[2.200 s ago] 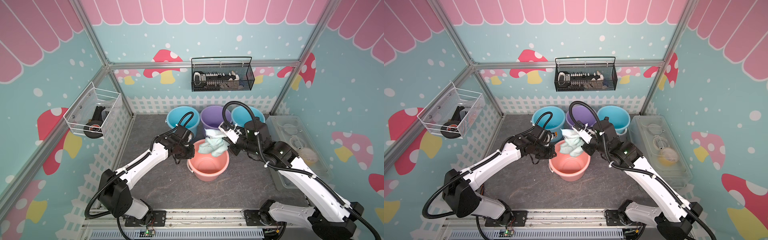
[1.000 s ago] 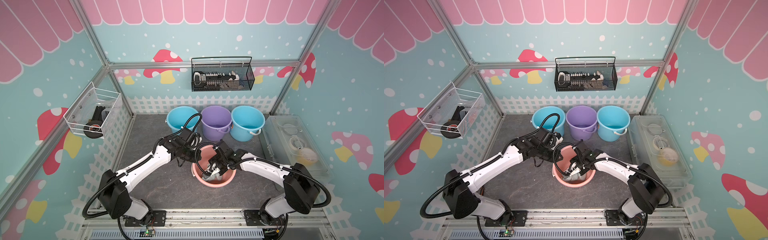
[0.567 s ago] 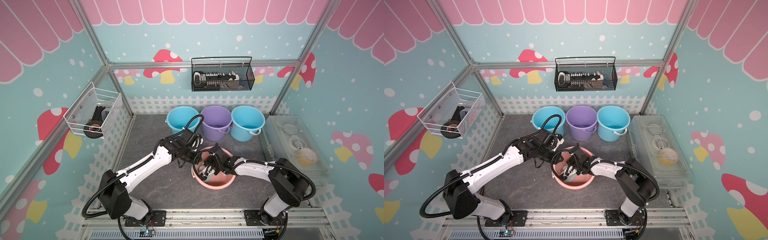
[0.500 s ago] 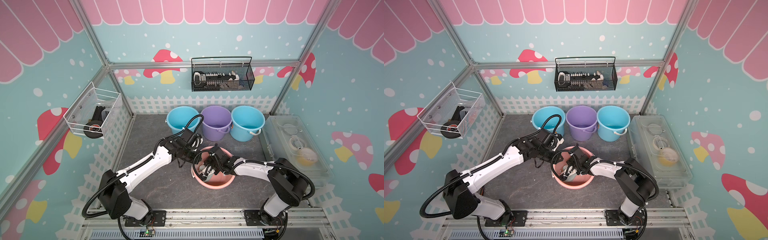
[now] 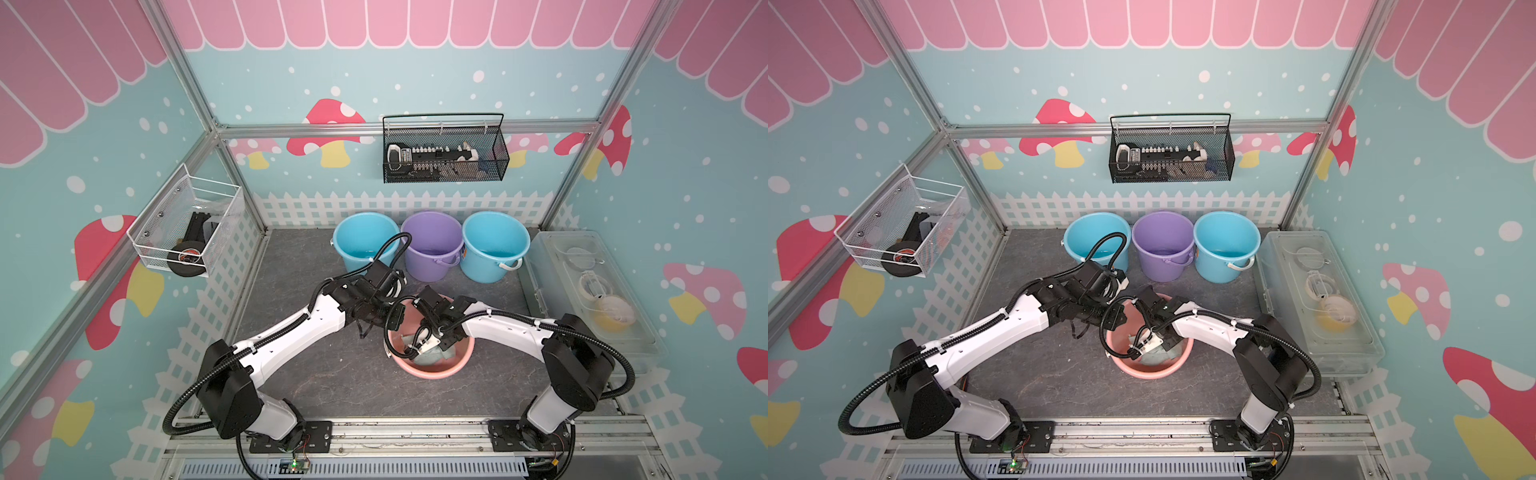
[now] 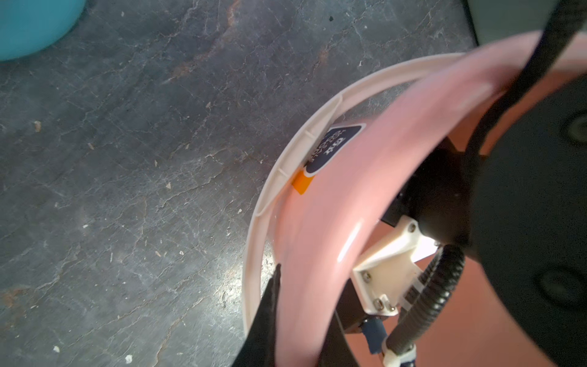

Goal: Wipe the inside of the bucket with a cloth
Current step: Wipe the dirt from the inside of the bucket.

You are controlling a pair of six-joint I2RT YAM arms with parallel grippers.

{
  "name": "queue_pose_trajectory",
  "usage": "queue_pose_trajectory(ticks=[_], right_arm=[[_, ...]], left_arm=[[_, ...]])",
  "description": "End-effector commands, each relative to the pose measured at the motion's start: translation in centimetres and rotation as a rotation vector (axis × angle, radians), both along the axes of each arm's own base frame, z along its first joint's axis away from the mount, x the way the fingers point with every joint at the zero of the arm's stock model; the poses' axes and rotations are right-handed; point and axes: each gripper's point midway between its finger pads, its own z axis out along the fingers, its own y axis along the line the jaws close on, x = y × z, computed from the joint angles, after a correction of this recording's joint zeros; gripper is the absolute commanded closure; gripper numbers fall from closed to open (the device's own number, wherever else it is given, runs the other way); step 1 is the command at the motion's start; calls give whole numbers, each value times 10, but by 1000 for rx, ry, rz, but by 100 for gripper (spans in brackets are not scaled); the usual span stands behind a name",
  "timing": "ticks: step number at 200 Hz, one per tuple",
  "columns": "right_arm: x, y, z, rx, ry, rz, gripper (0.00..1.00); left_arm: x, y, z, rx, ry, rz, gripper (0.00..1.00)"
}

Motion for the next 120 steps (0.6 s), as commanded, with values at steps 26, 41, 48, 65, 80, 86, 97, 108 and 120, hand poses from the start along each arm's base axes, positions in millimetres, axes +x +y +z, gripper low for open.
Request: queue_pose_trajectory(ticks=[26, 41, 48, 65, 80, 86, 97, 108, 120], right_arm=[[-75, -32, -6, -92, 363, -103, 100], [-87, -24, -4, -45, 431, -126, 100], [-92, -21, -5, -24, 460, -130, 100], [-105, -13, -7, 17, 538, -132, 100], [-112, -4, -9, 50, 598, -131, 100], [-113, 1, -9, 71, 616, -131, 100], [-111, 15, -7, 134, 628, -149, 100], [-108, 34, -3, 233, 644, -138, 100], [-108, 51, 2, 332, 660, -114, 100]], left_arm=[[5, 1, 10, 25, -33, 22, 100], [10, 2, 12, 33, -47, 44, 100], [11, 2, 13, 28, -54, 49, 100], [15, 0, 16, 12, -67, 66, 100], [17, -3, 19, -13, -78, 72, 100], [18, -4, 20, -21, -84, 73, 100], [19, -5, 21, -37, -95, 81, 100], [21, -7, 21, -55, -108, 87, 100], [22, -7, 20, -65, -112, 93, 100]])
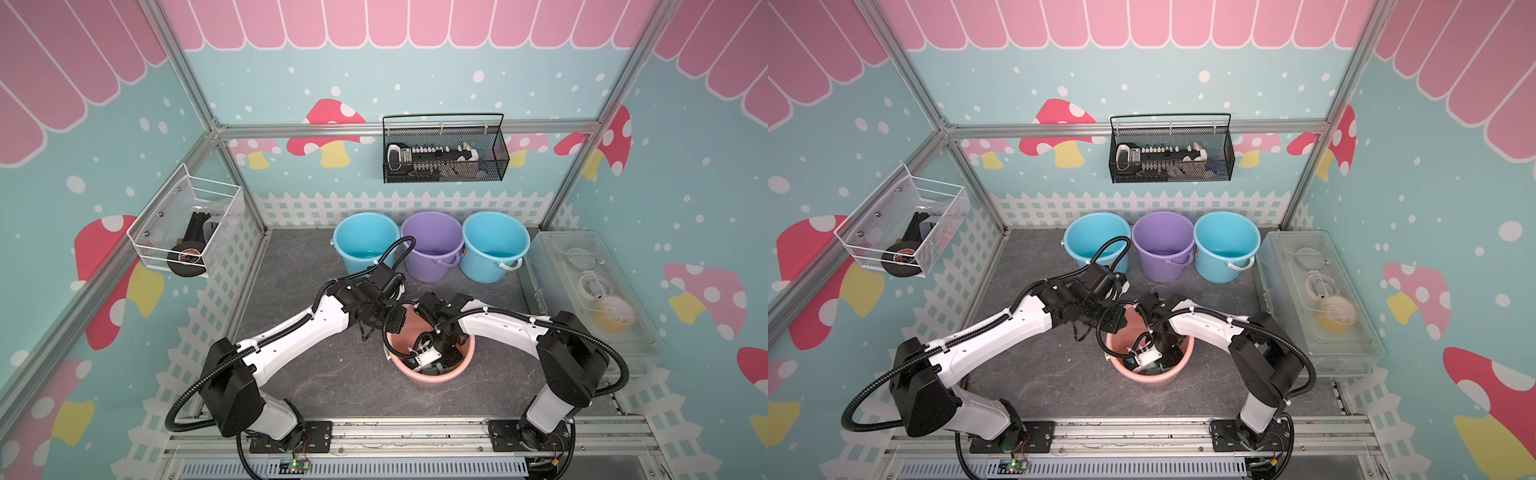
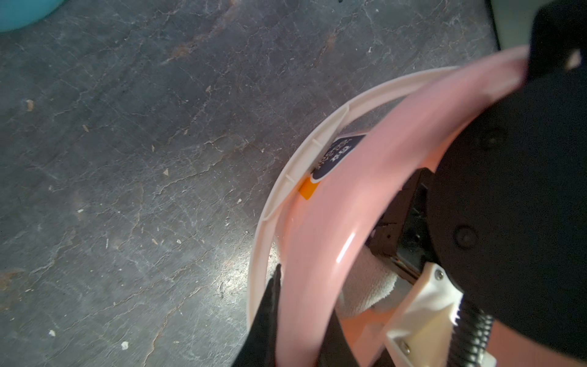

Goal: Wipe the inside of the bucket with a cloth
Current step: Wipe the dirt from the inside of the bucket.

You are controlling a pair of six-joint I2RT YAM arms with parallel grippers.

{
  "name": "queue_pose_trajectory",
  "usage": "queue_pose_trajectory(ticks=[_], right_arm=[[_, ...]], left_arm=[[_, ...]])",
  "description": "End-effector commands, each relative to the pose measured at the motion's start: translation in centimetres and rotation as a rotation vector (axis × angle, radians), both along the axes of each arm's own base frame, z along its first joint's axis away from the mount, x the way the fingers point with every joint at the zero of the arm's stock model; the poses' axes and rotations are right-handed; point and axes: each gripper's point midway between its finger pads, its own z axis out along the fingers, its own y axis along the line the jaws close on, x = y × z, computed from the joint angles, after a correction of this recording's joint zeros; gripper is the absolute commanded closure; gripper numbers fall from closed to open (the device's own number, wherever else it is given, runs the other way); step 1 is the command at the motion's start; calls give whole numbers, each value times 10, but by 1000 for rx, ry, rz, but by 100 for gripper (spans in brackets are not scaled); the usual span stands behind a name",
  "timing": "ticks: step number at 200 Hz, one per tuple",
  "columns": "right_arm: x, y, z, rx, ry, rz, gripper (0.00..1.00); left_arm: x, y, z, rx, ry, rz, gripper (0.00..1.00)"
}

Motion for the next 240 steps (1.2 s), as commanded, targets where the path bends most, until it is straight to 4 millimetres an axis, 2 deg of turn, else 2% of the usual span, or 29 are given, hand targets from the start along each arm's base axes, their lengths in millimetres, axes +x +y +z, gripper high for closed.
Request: queue_pose_trajectory(ticks=[1, 26, 52, 91, 119, 148, 174, 212, 240], right_arm=[[-24, 29, 7, 167, 172, -33, 100], [-10, 64, 20, 353, 143, -47, 100], [18, 93, 33, 511, 17, -78, 100], [58, 114, 44, 646, -200, -120, 100], [85, 120, 54, 710, -381, -136, 100], [120, 111, 56, 628, -609, -152, 100], [143, 90, 51, 441, -765, -100, 100], [144, 49, 34, 129, -808, 90, 100], [129, 19, 29, -43, -714, 161, 100]], left_arm=[[23, -8, 26, -90, -129, 59, 100], [23, -9, 23, -91, -119, 63, 100], [22, -9, 22, -92, -117, 62, 100], [23, -14, 21, -95, -107, 42, 100], [23, -17, 20, -100, -98, 35, 100], [24, -17, 22, -100, -102, 38, 100], [26, -18, 23, -101, -106, 36, 100], [27, -15, 23, -74, -114, 33, 100], [28, -5, 19, -35, -121, 52, 100]])
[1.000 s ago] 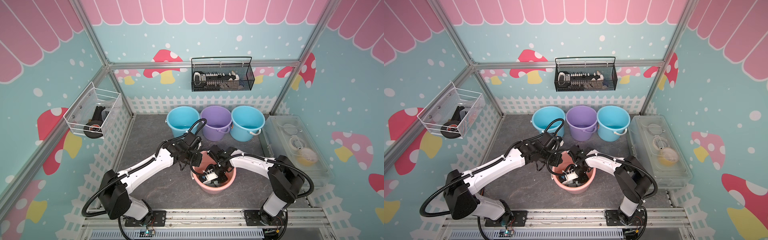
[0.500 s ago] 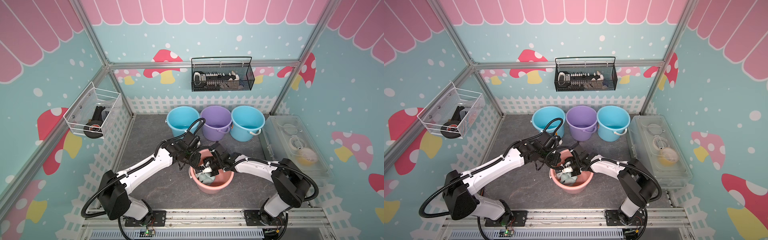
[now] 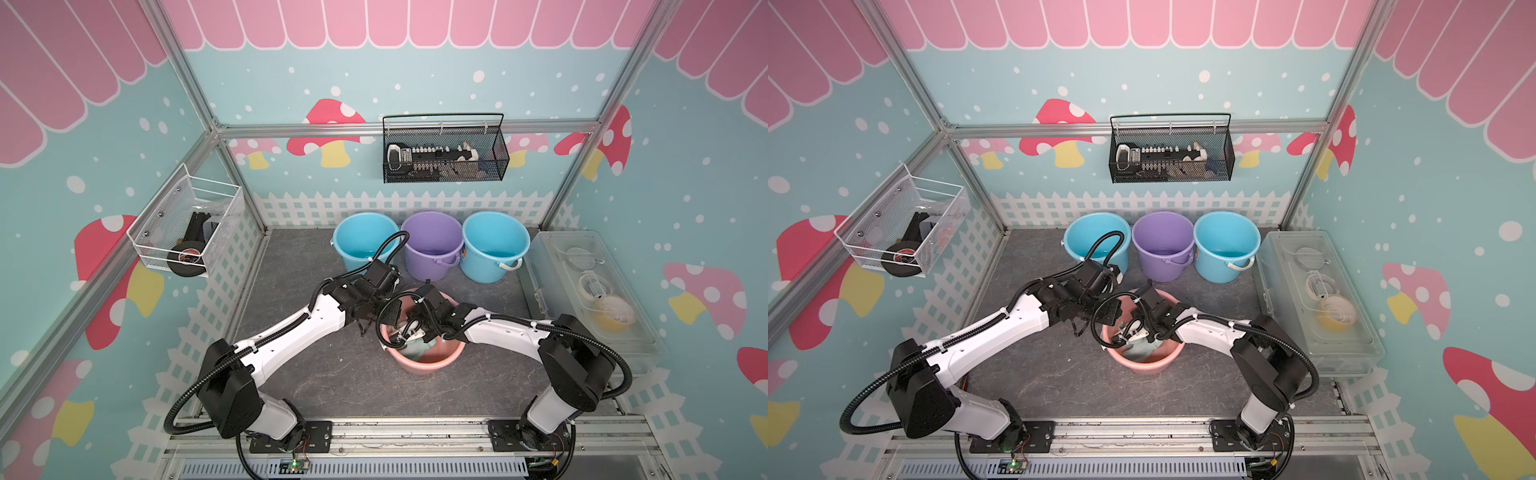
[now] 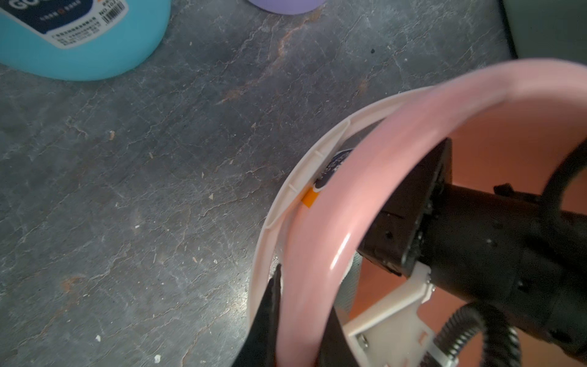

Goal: Wipe the inside of the bucket with a cloth
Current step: Wipe the dirt from the inside of the bucket.

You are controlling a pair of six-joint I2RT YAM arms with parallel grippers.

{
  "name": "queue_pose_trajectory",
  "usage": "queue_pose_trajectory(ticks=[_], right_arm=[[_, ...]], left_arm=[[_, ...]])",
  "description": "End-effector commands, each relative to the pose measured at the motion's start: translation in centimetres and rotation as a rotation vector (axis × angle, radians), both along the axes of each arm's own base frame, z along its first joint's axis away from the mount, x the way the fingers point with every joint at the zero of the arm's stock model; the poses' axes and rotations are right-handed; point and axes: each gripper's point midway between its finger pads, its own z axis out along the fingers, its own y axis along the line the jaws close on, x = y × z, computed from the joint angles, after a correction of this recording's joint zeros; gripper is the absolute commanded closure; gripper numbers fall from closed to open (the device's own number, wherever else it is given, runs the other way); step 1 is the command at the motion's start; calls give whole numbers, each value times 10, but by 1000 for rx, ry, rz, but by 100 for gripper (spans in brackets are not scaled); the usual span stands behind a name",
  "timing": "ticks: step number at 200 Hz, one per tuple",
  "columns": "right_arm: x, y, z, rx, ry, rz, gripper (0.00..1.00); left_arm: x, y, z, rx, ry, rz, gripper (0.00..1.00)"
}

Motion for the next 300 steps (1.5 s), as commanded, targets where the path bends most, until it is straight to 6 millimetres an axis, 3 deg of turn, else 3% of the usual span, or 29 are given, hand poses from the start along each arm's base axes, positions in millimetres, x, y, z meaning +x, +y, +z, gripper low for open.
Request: queue_pose_trajectory(ticks=[1, 26, 58, 100, 136, 177, 207, 231, 269, 300], right_arm=[[-2, -29, 2, -223, -4, 24, 100], [-17, -49, 7, -311, 91, -26, 100], [-43, -79, 0, -440, 233, -75, 100], [-85, -85, 1, -420, 452, -96, 100], [-122, -65, -5, -275, 684, -36, 100], [-144, -33, -2, -97, 891, 35, 100], [-145, -5, 10, 63, 930, 107, 100], [-135, 22, 19, 220, 886, 157, 100], [-96, 56, 27, 407, 697, 154, 100], [-56, 67, 29, 482, 452, 101, 100]], left_arm=[[3, -16, 13, -54, -26, -18, 100], [4, -10, 10, -40, -18, -2, 100], [7, -5, 11, -32, -21, 13, 100], [9, -5, 14, -34, -21, 20, 100], [11, -9, 11, -37, -10, 15, 100], [11, -13, 10, -50, -7, 7, 100], [12, -15, 9, -55, -2, 2, 100], [12, -20, 10, -67, -1, -11, 100], [11, -28, 11, -76, 3, -27, 100], [10, -31, 14, -87, 2, -33, 100]])
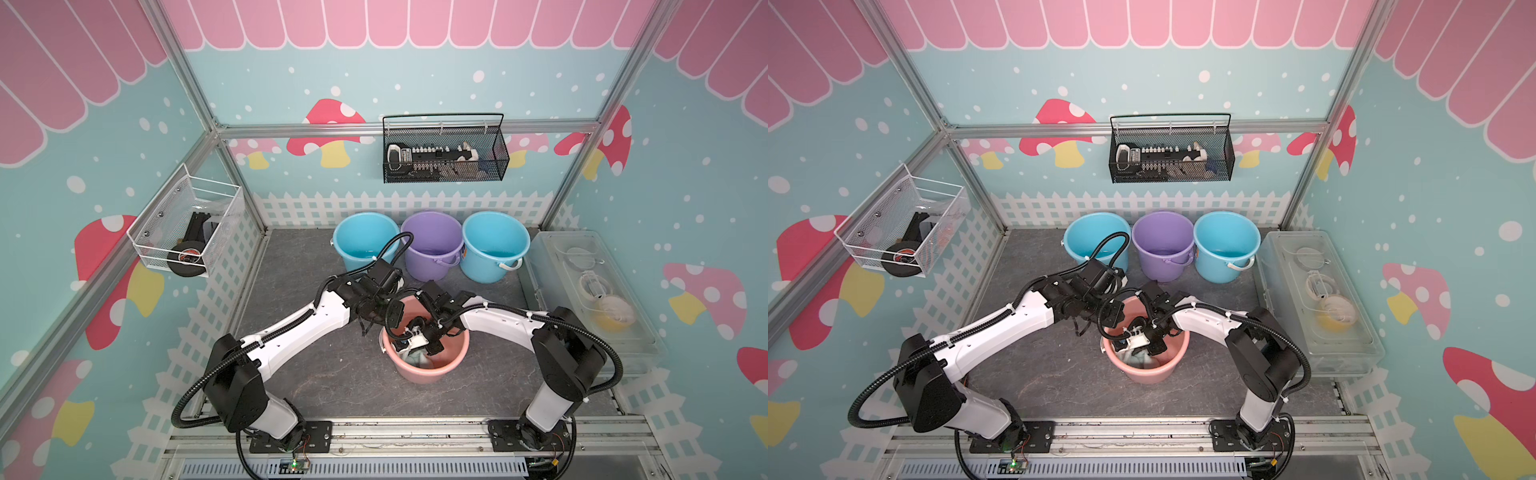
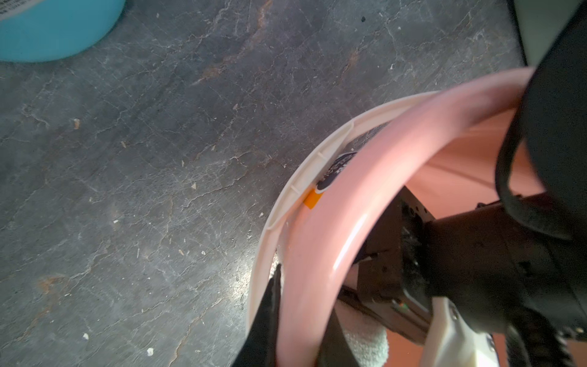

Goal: Wipe the inside of the bucket with a cloth
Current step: Wipe the dirt from the inside of the bucket.

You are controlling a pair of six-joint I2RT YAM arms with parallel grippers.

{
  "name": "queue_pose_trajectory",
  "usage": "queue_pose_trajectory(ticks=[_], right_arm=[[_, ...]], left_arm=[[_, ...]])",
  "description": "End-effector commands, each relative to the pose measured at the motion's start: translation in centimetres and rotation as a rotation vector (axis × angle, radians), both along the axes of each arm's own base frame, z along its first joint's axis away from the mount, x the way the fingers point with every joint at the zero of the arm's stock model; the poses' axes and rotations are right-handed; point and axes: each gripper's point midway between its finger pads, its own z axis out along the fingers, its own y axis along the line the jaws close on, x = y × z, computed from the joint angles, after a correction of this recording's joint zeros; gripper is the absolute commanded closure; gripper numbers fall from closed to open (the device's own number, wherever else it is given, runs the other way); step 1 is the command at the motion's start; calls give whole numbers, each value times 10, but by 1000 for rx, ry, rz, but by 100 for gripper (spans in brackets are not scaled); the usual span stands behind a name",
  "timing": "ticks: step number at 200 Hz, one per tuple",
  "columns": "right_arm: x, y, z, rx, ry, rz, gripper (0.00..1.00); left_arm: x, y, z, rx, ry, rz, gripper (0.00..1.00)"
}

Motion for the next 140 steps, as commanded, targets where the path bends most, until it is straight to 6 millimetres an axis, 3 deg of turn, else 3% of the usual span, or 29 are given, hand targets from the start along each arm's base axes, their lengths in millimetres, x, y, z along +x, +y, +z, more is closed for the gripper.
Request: queue_pose_trajectory(ticks=[1, 44, 73, 101, 140], right_arm=[[37, 39, 34, 193, -213, -67, 100], [74, 36, 36, 151, -497, -132, 100], [91, 25, 28, 14, -663, -122, 100], [97, 5, 17, -144, -724, -87, 100], [88, -39, -1, -434, -704, 3, 100]], left_arm=[[19, -26, 22, -104, -66, 22, 100], [18, -28, 23, -116, -60, 22, 100], [18, -28, 25, -121, -63, 24, 100], [16, -26, 25, -118, -68, 24, 100], [14, -20, 24, -95, -68, 31, 100]])
